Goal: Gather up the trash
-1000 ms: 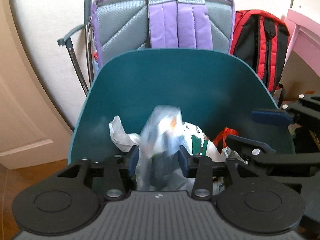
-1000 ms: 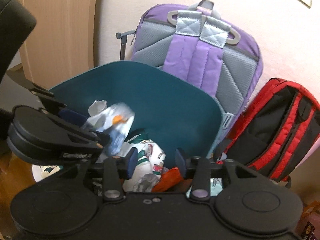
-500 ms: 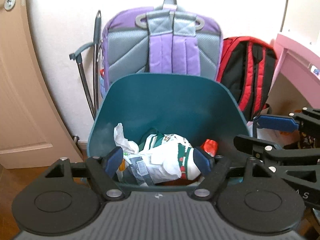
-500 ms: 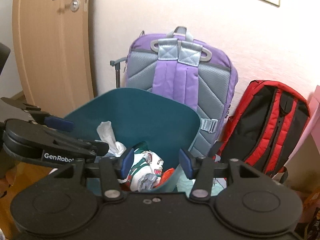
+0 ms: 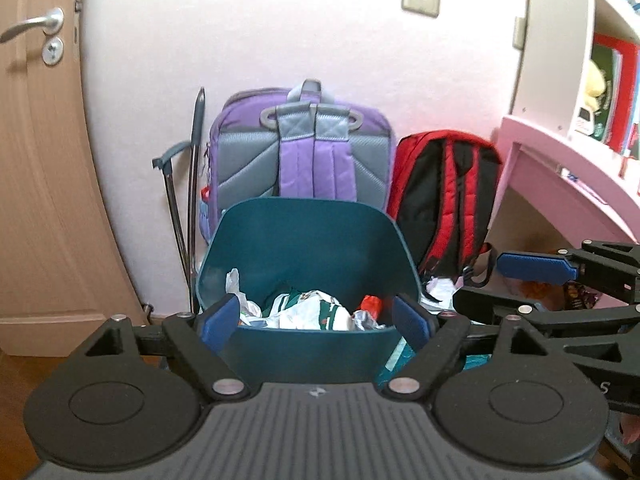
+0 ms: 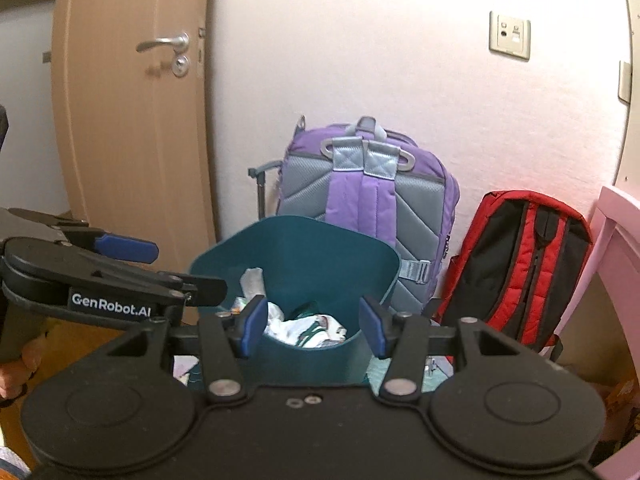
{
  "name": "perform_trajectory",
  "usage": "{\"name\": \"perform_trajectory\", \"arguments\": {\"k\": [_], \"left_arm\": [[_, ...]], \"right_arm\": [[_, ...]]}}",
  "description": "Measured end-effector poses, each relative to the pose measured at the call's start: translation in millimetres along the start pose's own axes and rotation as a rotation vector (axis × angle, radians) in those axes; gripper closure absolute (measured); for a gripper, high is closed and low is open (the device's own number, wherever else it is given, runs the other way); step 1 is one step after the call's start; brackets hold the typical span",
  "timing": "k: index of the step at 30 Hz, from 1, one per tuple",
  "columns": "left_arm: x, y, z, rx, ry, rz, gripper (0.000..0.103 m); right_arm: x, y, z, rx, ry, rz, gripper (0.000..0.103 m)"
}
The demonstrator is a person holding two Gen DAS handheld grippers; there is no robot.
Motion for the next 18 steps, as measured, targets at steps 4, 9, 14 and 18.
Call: {"name": "perform_trajectory", "arguments": {"k": [4, 9, 14, 18], "left_arm": [[24.9, -5.9, 5.9, -0.008, -0.034, 0.004, 0.015], [51.0, -11.5, 15.5, -0.021, -0.062, -0.009, 0.014], [75.6, -17.9, 24.0, -0.036, -0.090, -0.015, 0.014], [92.9, -22.8, 28.6, -0.029, -0.108, -0.001, 0.014]], "right_arm": [[24.9, 5.9, -1.3, -0.005, -0.036, -0.013, 0.053], [51.0, 13.8, 0.2, -0.016, -0.067, -0.034, 0.053], [72.4, 21.7, 4.1, -0.013, -0.089, -0.053, 0.053], [87.2, 29.2, 8.6, -0.014, -0.104, -0.068, 0.052]]}}
Point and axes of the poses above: each gripper's, at about its wrist camera, not at the fingertips, and x roughly against the way its jaws point, y to its left, z to its underside, the point moved 8 cm from there along -x, roughly the way its jaws point, and after that the axes turned 6 degrees about -y, right-handed, at the moved point
